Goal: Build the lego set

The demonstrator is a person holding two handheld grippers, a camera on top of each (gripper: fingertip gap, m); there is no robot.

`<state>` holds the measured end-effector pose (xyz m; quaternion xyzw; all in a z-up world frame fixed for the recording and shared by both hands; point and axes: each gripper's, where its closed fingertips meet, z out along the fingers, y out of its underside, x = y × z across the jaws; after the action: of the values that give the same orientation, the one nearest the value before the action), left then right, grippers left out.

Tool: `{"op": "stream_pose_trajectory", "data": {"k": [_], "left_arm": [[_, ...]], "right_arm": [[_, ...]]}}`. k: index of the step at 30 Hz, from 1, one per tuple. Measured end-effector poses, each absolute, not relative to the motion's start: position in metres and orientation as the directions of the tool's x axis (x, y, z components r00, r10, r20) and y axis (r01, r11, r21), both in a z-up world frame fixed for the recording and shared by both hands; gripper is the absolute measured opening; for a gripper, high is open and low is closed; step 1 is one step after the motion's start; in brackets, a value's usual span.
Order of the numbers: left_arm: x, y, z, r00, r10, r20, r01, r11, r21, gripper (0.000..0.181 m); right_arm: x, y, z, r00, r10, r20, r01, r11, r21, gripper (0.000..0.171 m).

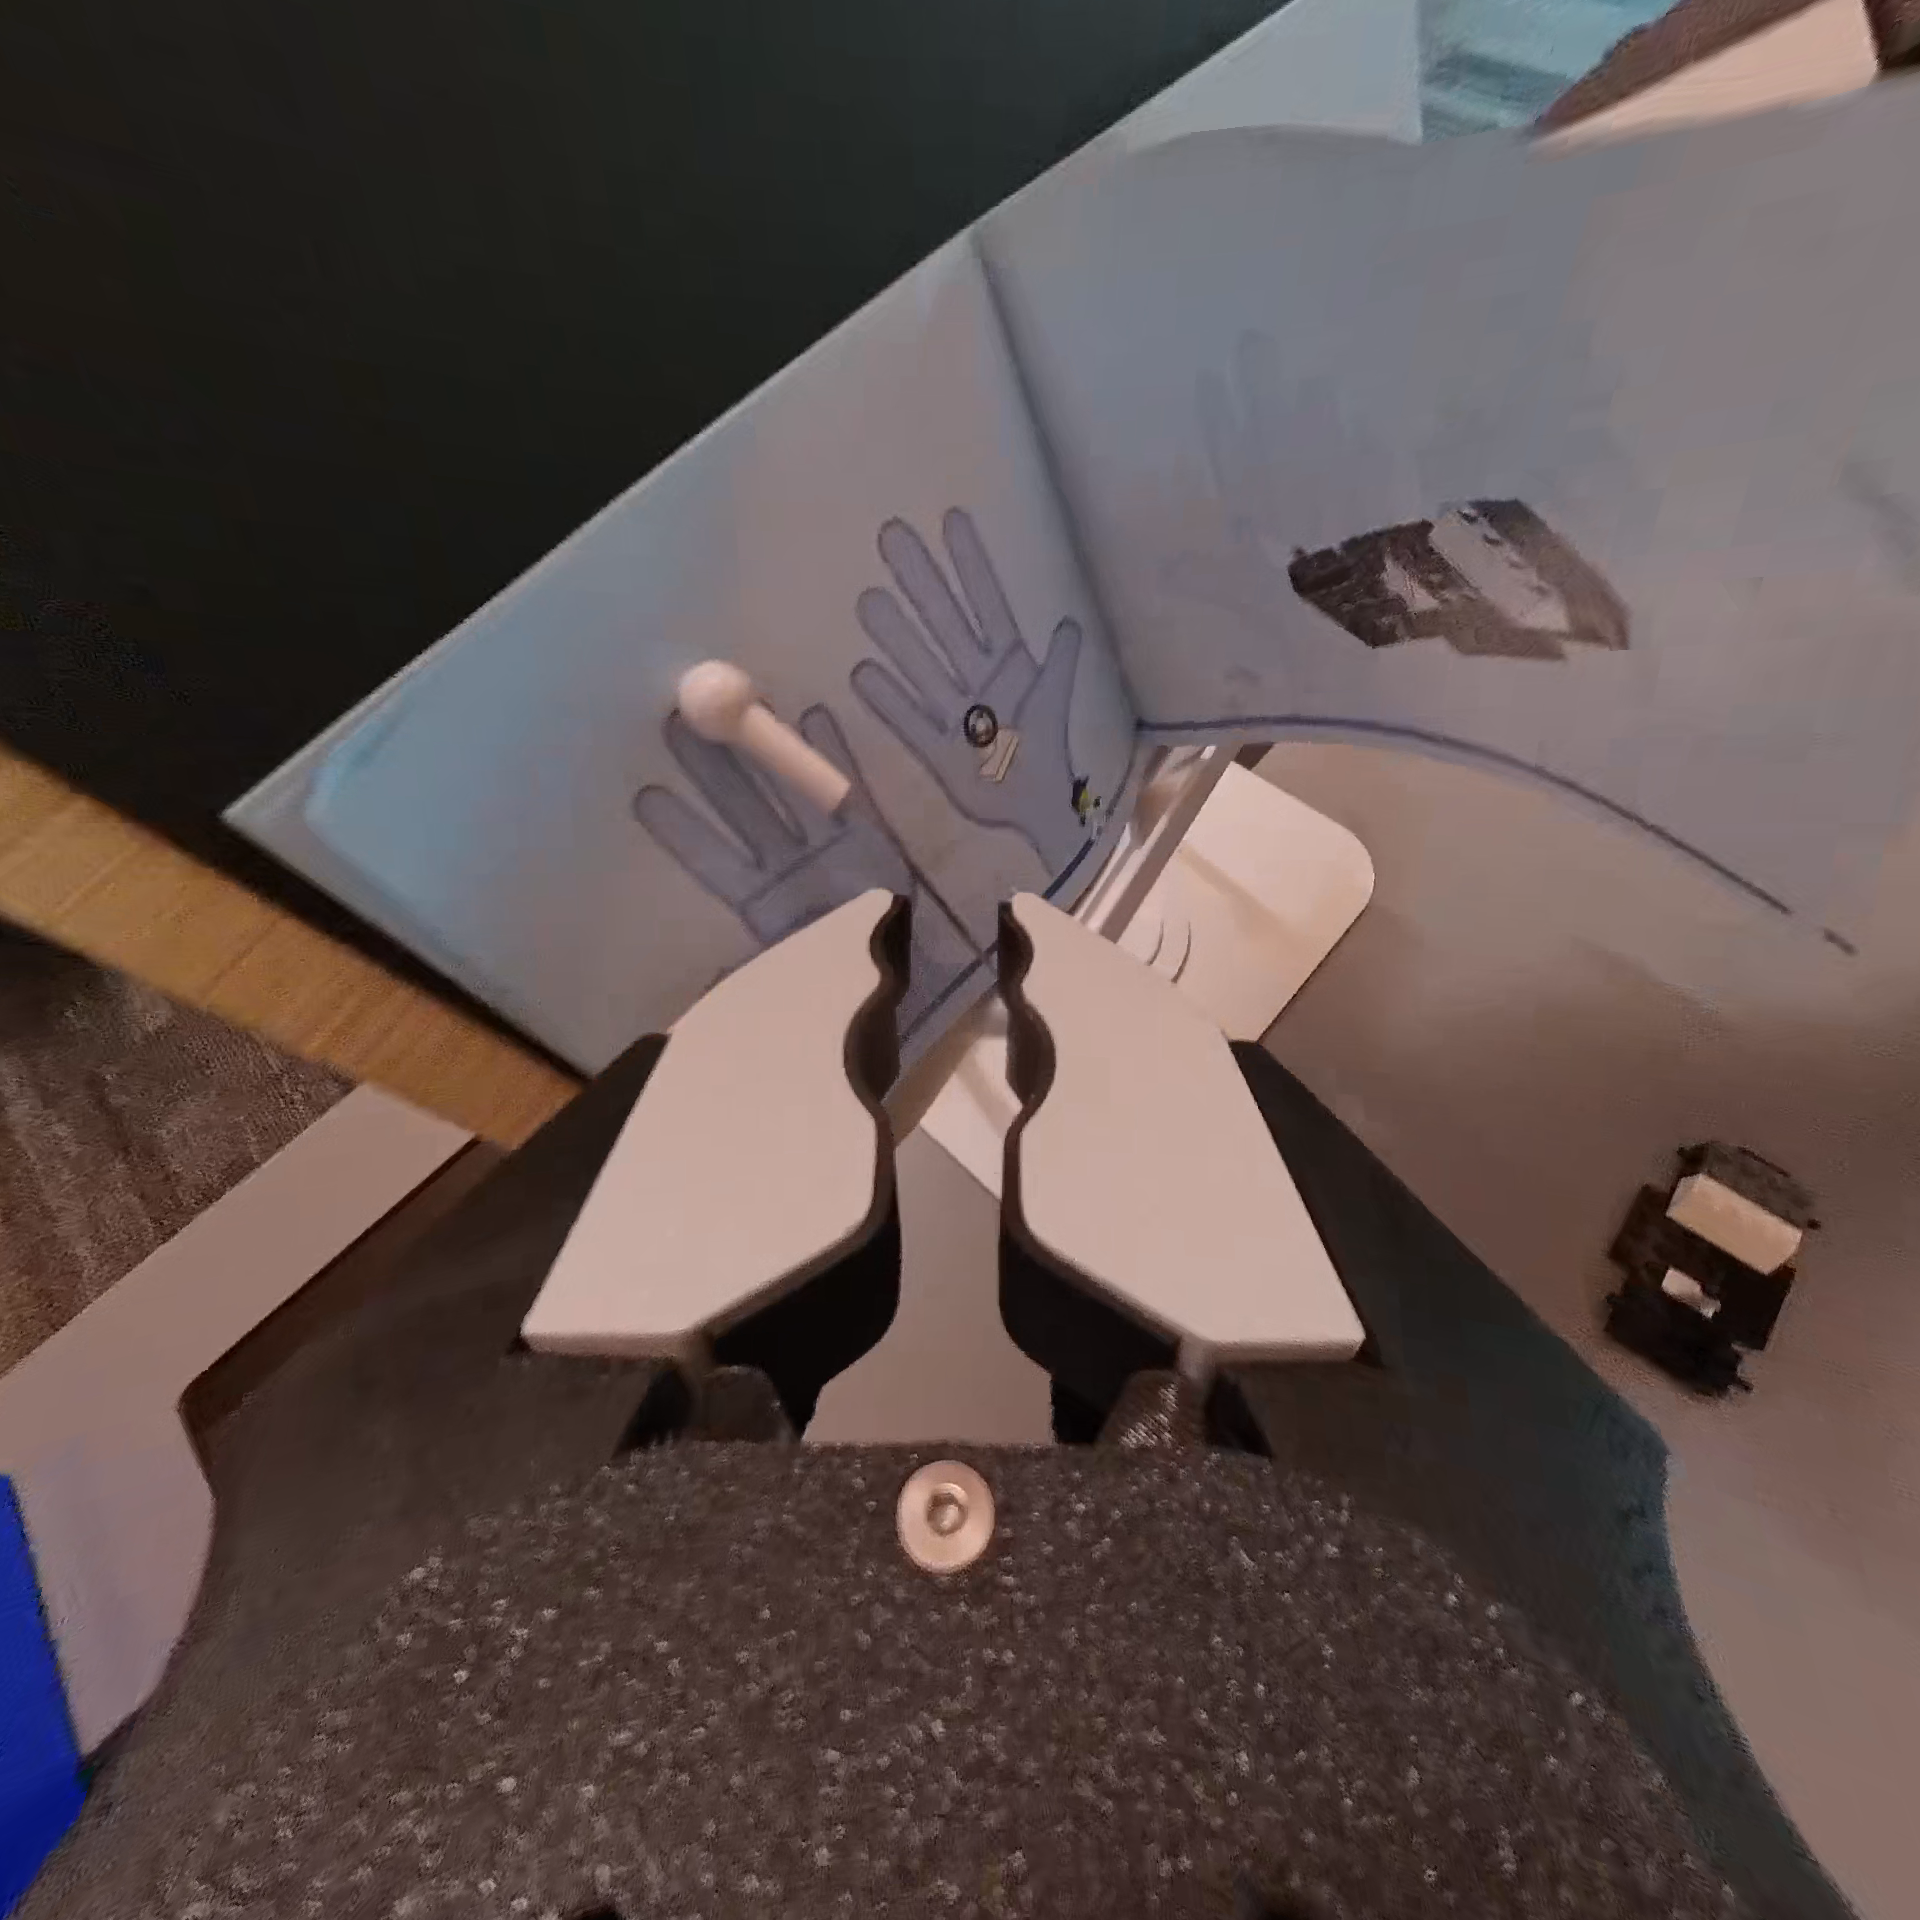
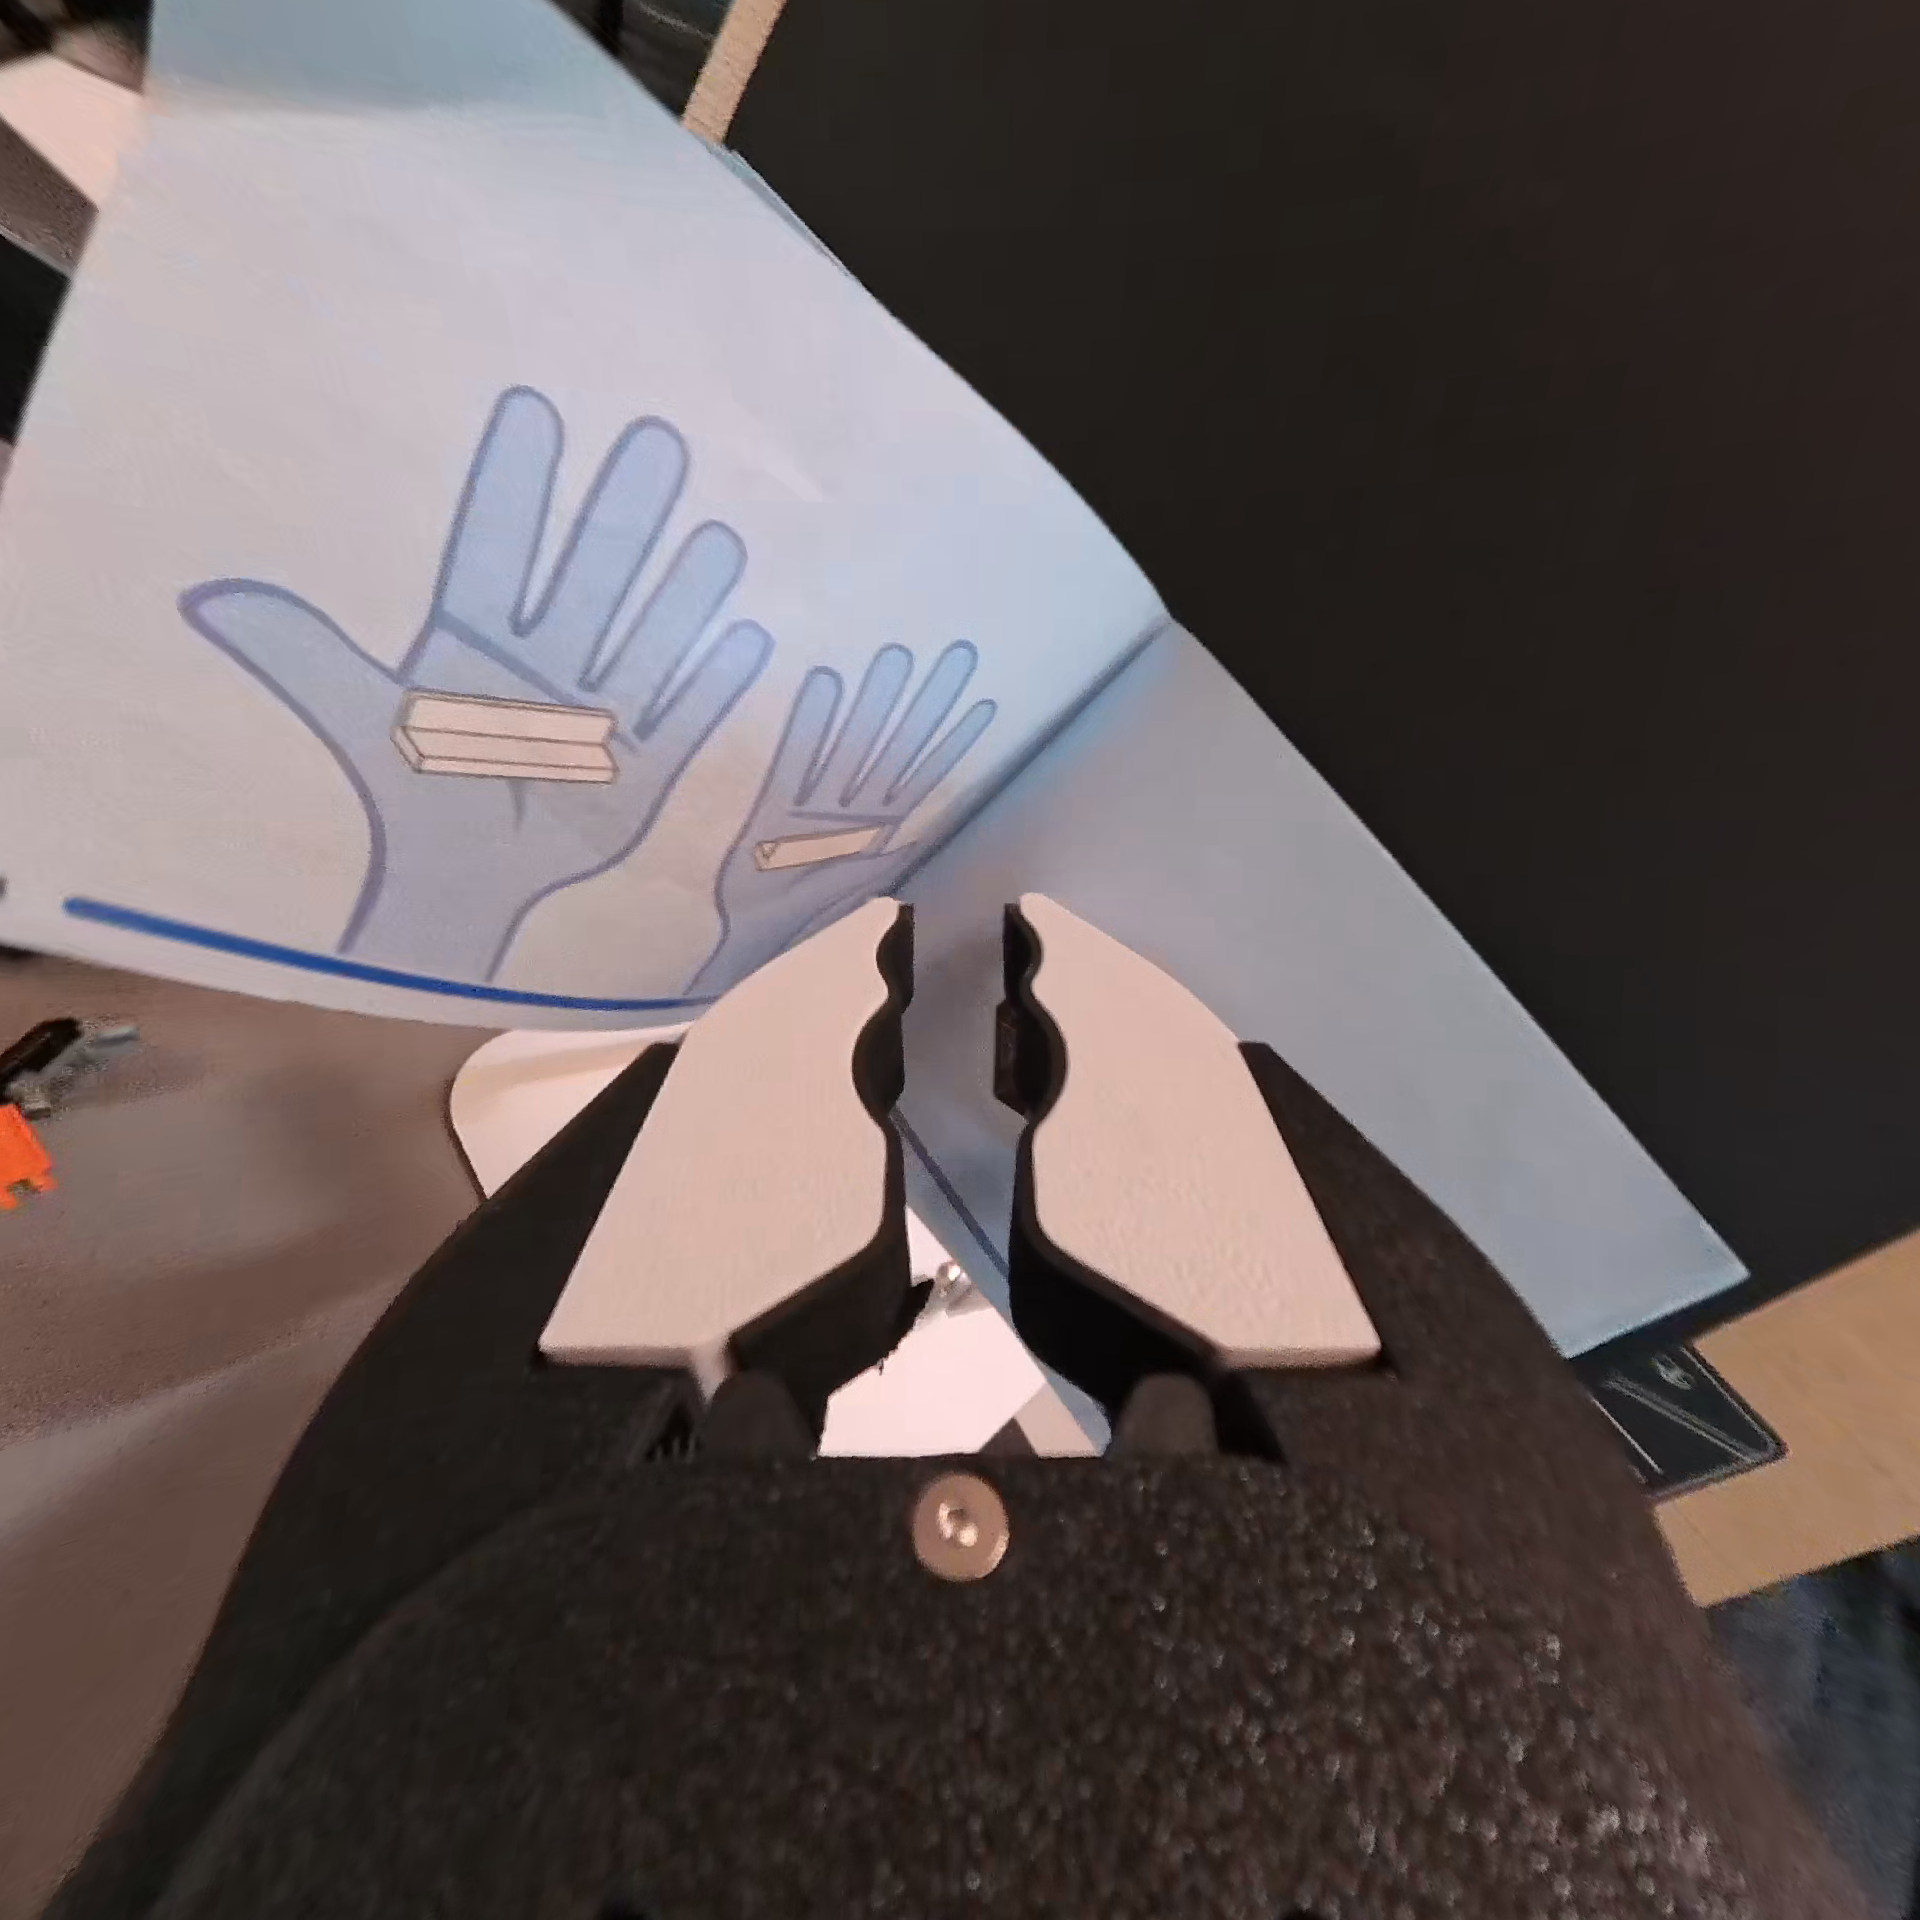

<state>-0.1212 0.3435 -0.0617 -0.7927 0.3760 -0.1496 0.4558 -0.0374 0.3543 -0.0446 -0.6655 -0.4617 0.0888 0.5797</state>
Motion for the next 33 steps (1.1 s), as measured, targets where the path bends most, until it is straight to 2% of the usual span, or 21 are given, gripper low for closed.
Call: {"op": "stream_pose_trajectory", "data": {"k": [2,5,9,13,16,20,23,25,28,30,31,33], "left_arm": [[-0.115,0.348,-0.063,0.698,-0.713,-0.075,-0.433,-0.336,-0.837,0.017],[-0.116,0.356,-0.061,0.738,-0.673,-0.055,-0.402,-0.373,-0.836,0.006],[-0.117,0.356,-0.06,0.772,-0.635,-0.009,-0.318,-0.374,-0.871,0.004],[-0.126,0.351,-0.06,0.799,-0.588,0.126,-0.121,-0.363,-0.924,0.004],[-0.137,0.347,-0.063,0.767,-0.557,0.319,0.104,-0.383,-0.918,0.004],[-0.148,0.339,-0.072,0.63,-0.531,0.567,0.409,-0.393,-0.823,0.004],[-0.153,0.333,-0.08,0.399,-0.518,0.756,0.648,-0.424,-0.633,0.002],[-0.154,0.329,-0.082,0.272,-0.528,0.804,0.732,-0.429,-0.53,0.001],[-0.154,0.325,-0.085,0.244,-0.551,0.798,0.787,-0.368,-0.495,0.001],[-0.154,0.323,-0.083,0.287,-0.561,0.777,0.786,-0.326,-0.525,0.001],[-0.153,0.322,-0.08,0.381,-0.571,0.727,0.745,-0.276,-0.607,0.001],[-0.149,0.324,-0.069,0.608,-0.586,0.536,0.557,-0.166,-0.814,0.001]], "right_arm": [[-0.042,0.352,-0.043,0.542,0.71,0.449,0.524,0.132,-0.842,0.016],[-0.053,0.347,-0.037,0.517,0.705,0.486,0.524,0.188,-0.831,0.014],[-0.07,0.345,-0.036,0.49,0.712,0.503,0.53,0.215,-0.821,0.013],[-0.085,0.35,-0.043,0.482,0.716,0.505,0.544,0.207,-0.813,0.013],[-0.09,0.357,-0.048,0.485,0.687,0.542,0.589,0.202,-0.783,0.012],[-0.094,0.364,-0.051,0.488,0.63,0.604,0.637,0.215,-0.74,0.009],[-0.095,0.367,-0.052,0.503,0.602,0.62,0.659,0.196,-0.726,0.007],[-0.095,0.368,-0.052,0.515,0.585,0.626,0.666,0.187,-0.722,0.005],[-0.095,0.369,-0.051,0.536,0.581,0.612,0.661,0.163,-0.733,0.004],[-0.095,0.368,-0.052,0.537,0.582,0.611,0.661,0.159,-0.733,0.004],[-0.095,0.368,-0.052,0.532,0.58,0.617,0.666,0.164,-0.728,0.004],[-0.095,0.368,-0.052,0.521,0.576,0.63,0.673,0.177,-0.718,0.005]]}}
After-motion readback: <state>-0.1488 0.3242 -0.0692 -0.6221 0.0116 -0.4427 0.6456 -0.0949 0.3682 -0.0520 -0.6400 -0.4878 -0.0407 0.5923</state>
